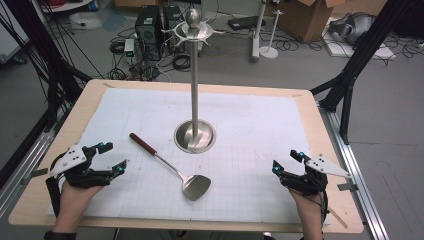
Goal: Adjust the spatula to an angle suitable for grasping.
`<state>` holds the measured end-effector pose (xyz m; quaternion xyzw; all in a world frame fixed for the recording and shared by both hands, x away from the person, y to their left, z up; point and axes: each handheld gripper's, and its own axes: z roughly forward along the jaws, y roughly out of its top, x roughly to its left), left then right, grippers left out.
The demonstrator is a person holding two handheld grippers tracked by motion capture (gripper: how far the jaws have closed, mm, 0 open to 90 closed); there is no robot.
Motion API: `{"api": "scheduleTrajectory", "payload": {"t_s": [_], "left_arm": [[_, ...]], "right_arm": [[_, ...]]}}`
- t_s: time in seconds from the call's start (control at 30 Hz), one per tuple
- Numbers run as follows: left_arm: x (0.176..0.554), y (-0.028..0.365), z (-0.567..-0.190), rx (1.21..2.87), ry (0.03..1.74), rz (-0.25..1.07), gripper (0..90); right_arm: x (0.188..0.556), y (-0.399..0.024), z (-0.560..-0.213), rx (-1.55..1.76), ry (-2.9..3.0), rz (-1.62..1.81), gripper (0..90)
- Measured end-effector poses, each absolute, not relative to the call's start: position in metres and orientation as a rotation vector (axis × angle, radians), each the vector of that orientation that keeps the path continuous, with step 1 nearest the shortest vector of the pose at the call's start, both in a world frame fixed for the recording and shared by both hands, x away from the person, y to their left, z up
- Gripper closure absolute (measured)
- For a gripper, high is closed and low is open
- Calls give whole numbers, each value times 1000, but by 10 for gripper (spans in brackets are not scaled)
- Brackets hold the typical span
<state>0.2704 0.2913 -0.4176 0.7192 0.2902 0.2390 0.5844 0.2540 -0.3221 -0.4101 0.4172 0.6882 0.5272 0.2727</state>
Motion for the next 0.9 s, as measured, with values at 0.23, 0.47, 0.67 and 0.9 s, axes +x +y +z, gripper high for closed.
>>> {"api": "scheduleTrajectory", "payload": {"t_s": [0.23, 0.47, 0.67, 0.9], "left_arm": [[270, 289, -420, 1694, 680, 543, 175], [270, 290, -418, 1689, 683, 553, 177], [271, 288, -419, 1700, 680, 542, 178], [270, 288, -417, 1697, 681, 553, 181]], "right_arm": [[255, -323, -410, 1096, 1855, 1426, 212], [255, -316, -405, 1061, 1862, 1417, 212], [255, -309, -404, 1061, 1878, 1426, 212], [257, -295, -398, 1039, 1898, 1423, 214]]}}
